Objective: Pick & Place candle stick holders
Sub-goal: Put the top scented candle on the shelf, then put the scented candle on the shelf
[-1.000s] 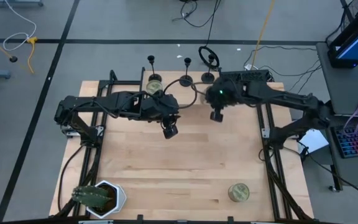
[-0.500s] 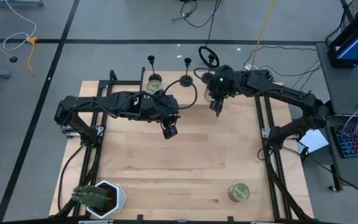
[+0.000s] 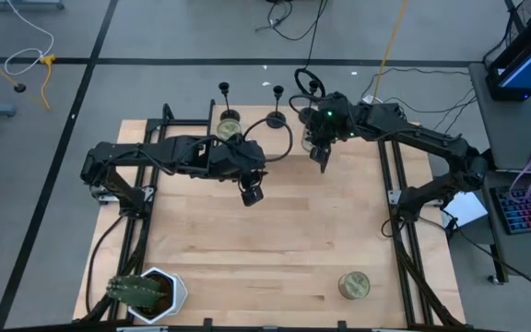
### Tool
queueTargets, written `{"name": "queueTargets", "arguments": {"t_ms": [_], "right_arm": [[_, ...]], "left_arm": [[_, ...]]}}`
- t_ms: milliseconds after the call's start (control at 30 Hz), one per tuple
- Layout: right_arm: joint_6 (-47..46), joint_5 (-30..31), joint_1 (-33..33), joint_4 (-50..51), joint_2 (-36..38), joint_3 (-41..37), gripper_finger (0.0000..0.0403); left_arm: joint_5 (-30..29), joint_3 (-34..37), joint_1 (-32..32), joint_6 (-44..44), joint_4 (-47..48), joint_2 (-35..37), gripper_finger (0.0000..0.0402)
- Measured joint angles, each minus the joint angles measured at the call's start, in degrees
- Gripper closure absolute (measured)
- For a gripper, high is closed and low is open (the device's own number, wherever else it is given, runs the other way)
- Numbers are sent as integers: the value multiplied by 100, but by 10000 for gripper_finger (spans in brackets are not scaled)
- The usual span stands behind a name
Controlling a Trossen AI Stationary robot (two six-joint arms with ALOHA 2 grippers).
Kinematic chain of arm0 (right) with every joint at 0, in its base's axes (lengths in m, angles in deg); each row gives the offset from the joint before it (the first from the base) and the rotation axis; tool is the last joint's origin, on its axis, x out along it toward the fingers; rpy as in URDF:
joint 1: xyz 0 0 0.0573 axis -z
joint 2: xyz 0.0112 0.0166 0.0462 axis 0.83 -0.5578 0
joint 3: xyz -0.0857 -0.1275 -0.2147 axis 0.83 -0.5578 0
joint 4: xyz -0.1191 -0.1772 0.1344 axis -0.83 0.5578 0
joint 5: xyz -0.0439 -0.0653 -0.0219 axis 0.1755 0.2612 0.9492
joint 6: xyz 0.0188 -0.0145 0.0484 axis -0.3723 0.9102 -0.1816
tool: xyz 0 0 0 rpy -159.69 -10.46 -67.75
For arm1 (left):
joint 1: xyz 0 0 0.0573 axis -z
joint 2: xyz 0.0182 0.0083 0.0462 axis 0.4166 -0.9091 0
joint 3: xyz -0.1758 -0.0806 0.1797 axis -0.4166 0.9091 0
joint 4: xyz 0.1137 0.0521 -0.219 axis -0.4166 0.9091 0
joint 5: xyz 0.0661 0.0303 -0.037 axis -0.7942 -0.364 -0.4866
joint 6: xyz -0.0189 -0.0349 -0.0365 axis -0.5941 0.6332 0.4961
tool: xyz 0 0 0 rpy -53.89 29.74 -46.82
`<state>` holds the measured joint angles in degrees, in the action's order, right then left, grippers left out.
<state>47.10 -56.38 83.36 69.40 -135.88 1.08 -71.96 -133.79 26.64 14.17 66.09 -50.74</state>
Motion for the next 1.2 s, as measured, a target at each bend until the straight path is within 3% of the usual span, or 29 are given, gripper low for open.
{"name": "queueTargets", "arguments": {"t_ms": [167, 400, 533, 667, 833, 1067, 1200], "right_arm": [[176, 126, -138, -163, 39, 0, 311], [603, 1394, -536, -250, 216, -7, 283], [514, 1506, -915, -166, 560, -7, 266], [-73, 1500, -1420, 247, 983, -7, 259], [-1131, 1430, -2320, 1054, 1457, -168, 264], [-2451, 587, -3975, 1159, 2014, -1364, 263], [-3438, 569, -4987, 1170, 2085, -2129, 262]], "left_arm": [[2, 0, 0, 0, 2, -1, 314], [2, 2, 15, 0, 4, -1, 314], [-3, 2, 118, 0, 19, -1, 314], [-2, 92, 398, -164, -88, 7, 314], [0, 719, 858, -280, -876, 10, 314], [13, 1981, 1411, -262, -2742, 3, 314], [17, 2486, 1575, 10, -3536, 3, 314]]}}
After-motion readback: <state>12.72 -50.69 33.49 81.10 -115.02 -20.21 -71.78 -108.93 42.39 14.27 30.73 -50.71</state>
